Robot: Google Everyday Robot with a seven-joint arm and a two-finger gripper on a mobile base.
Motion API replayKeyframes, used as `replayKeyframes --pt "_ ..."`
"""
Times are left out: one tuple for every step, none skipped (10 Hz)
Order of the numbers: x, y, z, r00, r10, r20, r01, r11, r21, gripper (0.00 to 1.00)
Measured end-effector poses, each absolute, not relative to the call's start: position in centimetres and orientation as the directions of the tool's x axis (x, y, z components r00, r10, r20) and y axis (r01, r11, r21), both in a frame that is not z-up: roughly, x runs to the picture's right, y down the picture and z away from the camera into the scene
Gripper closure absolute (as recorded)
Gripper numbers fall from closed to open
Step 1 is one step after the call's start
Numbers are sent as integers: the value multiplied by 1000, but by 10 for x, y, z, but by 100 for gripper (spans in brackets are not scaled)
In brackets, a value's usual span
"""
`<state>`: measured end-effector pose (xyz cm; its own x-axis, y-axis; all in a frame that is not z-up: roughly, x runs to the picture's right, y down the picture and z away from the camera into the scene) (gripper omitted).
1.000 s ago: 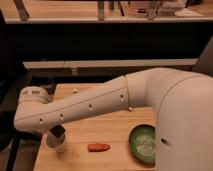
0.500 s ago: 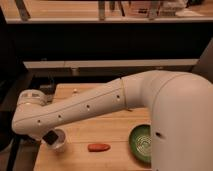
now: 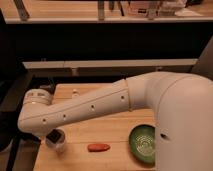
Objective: Place the eraser in the ceramic cup
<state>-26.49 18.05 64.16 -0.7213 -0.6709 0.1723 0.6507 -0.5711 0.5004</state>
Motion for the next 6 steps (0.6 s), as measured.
replayKeyframes --pt "-267 185 642 -721 -671 171 650 -570 503 53" --pt "-270 188 641 -722 -670 170 649 -571 503 61" --pt "-270 188 641 -720 -672 170 651 -570 502 71" --pt "-271 188 641 -721 -672 170 650 -571 502 80" --pt "-268 184 642 -726 -667 167 645 -575 503 92" --pt "-266 184 644 -726 -666 169 645 -575 503 98"
